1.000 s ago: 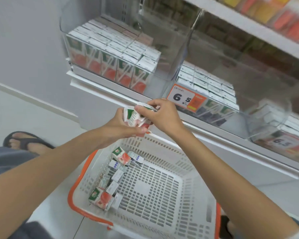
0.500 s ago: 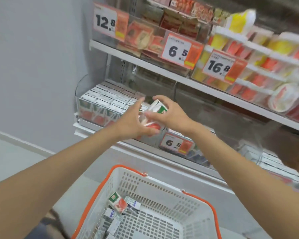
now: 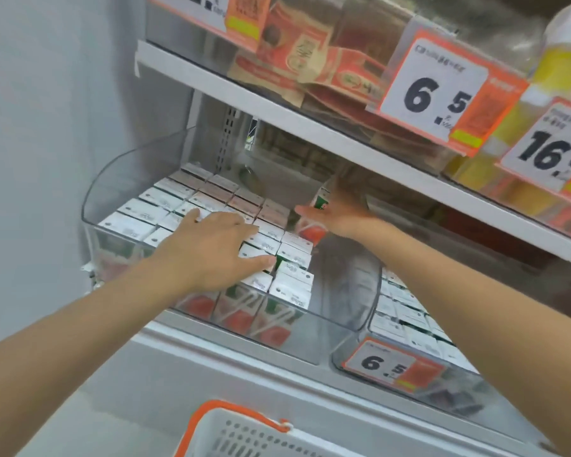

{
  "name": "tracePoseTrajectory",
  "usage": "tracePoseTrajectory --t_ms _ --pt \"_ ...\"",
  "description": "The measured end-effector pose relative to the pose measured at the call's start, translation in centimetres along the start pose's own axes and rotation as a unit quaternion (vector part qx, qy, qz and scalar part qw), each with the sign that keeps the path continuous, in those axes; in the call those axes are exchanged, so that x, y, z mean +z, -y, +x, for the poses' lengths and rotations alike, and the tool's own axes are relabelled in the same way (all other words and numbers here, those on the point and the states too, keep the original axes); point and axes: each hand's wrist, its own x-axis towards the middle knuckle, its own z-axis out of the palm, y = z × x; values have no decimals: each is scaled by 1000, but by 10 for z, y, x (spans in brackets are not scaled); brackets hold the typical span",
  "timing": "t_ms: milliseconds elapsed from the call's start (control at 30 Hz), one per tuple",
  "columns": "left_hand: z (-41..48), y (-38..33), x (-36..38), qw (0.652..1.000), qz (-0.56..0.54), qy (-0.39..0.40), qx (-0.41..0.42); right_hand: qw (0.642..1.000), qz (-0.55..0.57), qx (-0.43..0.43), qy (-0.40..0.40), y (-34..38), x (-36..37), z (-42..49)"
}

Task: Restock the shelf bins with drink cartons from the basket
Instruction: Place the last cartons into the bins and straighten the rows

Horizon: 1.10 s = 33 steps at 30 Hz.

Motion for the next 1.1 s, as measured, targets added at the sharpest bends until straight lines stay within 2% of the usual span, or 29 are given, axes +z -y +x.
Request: tracePoseTrajectory --t_ms 67,133,233,333,433,633,767,867,1100 --pt "1 0 0 1000 3 -8 6 991 9 -5 130 -1 9 7" --pt "1 0 1 1000 8 -16 8 968 28 14 247 0 17 10" --pt "0 -1 2 1000 6 -20 8 941 134 36 310 5 22 10" --pt "-1 -2 0 1000 5 -16 5 940 149 33 304 6 23 9" --pt "-3 -4 0 1000 11 -13 4 924 218 33 314 0 23 8" --pt "-3 -4 -1 1000 13 -11 8 908 263 95 311 4 18 13" --pt "-4 -3 -1 1000 8 -14 9 888 291 122 336 2 22 15" --pt "-5 -5 -1 1000 8 -19 10 873 318 108 354 -2 22 16" --pt "-4 -5 -1 1000 5 -18 6 886 305 106 334 -1 24 12"
